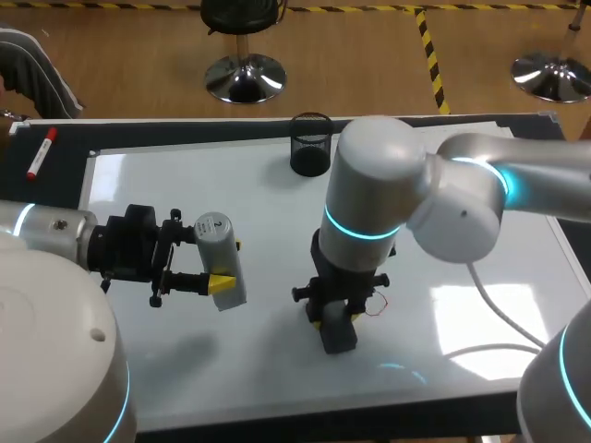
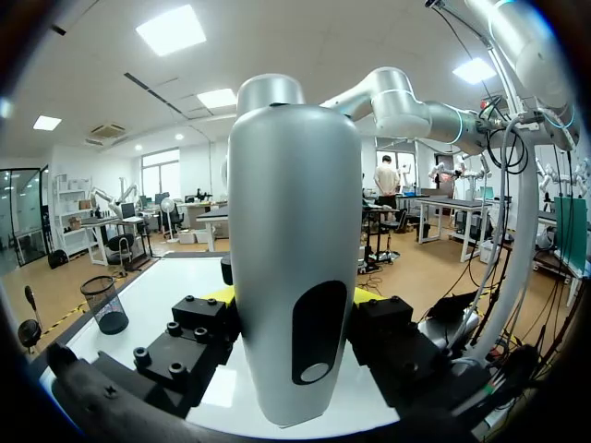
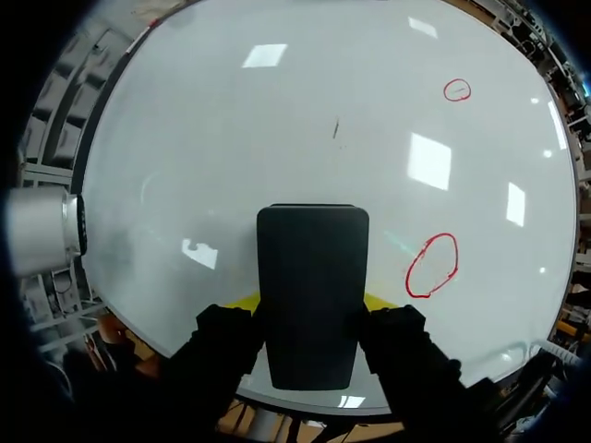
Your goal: Pick up the inspection probe, press it on each red-marked spot on the whiteboard one by one, put down the probe, pick up the eraser, and wipe off all the red marks.
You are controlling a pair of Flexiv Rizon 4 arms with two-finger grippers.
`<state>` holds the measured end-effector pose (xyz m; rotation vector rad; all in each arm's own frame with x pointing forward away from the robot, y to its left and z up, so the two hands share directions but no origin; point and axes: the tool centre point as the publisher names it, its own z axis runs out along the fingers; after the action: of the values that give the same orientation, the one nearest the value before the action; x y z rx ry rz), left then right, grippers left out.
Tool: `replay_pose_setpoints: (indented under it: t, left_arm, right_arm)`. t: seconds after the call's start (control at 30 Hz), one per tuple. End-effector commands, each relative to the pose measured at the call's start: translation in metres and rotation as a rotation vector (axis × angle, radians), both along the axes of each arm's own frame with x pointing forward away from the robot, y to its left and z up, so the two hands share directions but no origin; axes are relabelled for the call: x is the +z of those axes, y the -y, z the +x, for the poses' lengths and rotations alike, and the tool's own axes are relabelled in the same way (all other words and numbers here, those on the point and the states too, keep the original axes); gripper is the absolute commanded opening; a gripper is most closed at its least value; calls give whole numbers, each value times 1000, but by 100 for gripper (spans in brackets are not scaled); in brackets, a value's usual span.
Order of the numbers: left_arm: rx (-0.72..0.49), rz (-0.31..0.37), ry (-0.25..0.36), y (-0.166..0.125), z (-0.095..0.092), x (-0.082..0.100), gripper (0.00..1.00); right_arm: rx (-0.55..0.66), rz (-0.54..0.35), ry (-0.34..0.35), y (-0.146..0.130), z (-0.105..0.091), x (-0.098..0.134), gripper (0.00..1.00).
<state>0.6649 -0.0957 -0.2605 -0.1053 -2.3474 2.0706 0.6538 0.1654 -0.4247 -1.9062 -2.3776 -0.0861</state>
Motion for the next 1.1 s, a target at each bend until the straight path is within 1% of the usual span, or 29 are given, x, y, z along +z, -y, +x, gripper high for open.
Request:
replay_pose_setpoints:
  t: [0.03,0.3,0.73,1.1]
  left_arm:
    - [3,-2,4,0,-2,1,0]
    - [3,-2,4,0,-2,1,0]
    - [3,-2,4,0,-2,1,0]
    - [3,-2,4,0,-2,1,0]
  right_arm:
    - [-16,7,-8,16,2,-6,0]
    - [-57,1,-24,39,2,-13,0]
    - [-146,-14,-99,82,12,-30,0]
    - [-244,-40,-128,127,17,-32,0]
